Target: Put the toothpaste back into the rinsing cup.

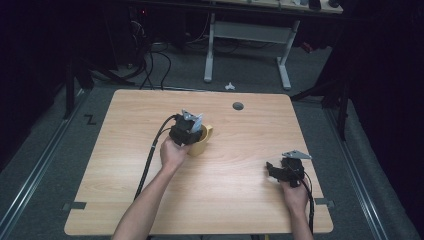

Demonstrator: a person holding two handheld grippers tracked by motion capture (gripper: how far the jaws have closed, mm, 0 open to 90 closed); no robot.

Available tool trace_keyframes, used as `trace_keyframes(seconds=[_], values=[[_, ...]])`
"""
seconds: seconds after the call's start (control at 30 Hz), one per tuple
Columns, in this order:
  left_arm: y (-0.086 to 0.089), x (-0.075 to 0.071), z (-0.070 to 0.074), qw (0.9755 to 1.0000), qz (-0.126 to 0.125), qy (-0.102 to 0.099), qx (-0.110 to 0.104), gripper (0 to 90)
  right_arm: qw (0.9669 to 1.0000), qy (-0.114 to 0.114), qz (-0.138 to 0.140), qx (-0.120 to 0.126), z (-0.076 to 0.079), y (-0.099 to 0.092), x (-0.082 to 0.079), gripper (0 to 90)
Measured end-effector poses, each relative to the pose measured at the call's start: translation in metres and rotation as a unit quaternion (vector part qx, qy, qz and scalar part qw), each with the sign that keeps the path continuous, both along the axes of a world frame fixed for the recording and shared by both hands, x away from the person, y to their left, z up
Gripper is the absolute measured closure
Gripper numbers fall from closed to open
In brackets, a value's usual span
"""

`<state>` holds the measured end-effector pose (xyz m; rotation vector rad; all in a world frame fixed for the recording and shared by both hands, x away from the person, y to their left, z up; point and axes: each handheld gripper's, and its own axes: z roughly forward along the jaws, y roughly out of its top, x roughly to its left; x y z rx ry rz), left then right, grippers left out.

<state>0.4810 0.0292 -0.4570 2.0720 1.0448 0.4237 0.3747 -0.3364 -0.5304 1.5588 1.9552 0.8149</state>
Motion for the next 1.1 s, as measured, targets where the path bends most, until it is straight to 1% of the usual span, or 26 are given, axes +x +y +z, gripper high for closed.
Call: trace_keyframes(seconds=[0.23,0.27,0.3,0.33,0.43,0.47,0.53,0.57,0.73,0.87,1.0,1.03,1.1], values=[[0.002,-0.001,0.001,1.0000,0.000,-0.002,0.001,61.3,1.0000,0.000,0.000,0.000,0.000,0.000,0.000,28.3],[0.002,-0.002,0.003,1.0000,-0.001,-0.005,-0.004,60.7,1.0000,0.000,0.000,0.000,0.000,0.000,0.000,28.3],[0.002,-0.002,0.003,1.0000,-0.001,-0.005,-0.004,59.9,1.0000,0.000,0.000,0.000,0.000,0.000,0.000,28.3],[0.003,-0.003,0.006,0.9999,-0.002,-0.009,-0.011,58.7,1.0000,0.000,0.000,0.000,0.000,0.000,0.000,28.2],[0.004,-0.004,0.008,0.9998,-0.003,-0.014,-0.013,57.7,1.0000,0.001,0.000,0.000,0.000,0.000,0.000,28.3],[0.005,-0.005,0.010,0.9998,-0.003,-0.016,-0.010,55.9,1.0000,0.000,0.000,0.000,0.000,0.000,0.000,28.3],[0.006,-0.005,0.010,0.9998,-0.004,-0.016,-0.008,55.2,1.0000,0.000,0.000,0.000,0.000,0.000,0.000,28.3],[0.007,-0.006,0.011,0.9998,-0.004,-0.016,-0.009,53.2,1.0000,0.000,0.000,0.000,0.000,0.000,0.000,28.3],[0.007,-0.009,0.015,0.9996,-0.009,-0.022,-0.015,49.6,1.0000,0.000,0.000,0.000,0.000,0.000,0.000,28.3],[0.009,-0.011,0.018,0.9996,-0.011,-0.023,-0.014,46.8,1.0000,0.000,0.000,0.000,0.000,0.000,0.000,28.2],[0.011,-0.012,0.020,0.9996,-0.011,-0.022,-0.015,42.0,1.0000,0.000,0.000,0.000,0.000,0.000,0.000,28.3],[0.012,-0.012,0.020,0.9996,-0.012,-0.021,-0.016,42.0,1.0000,0.000,0.000,0.000,0.000,0.000,0.000,28.3],[0.014,-0.013,0.022,0.9996,-0.016,-0.019,-0.013,38.3,1.0000,0.000,0.000,0.000,0.000,0.000,0.000,28.3]])
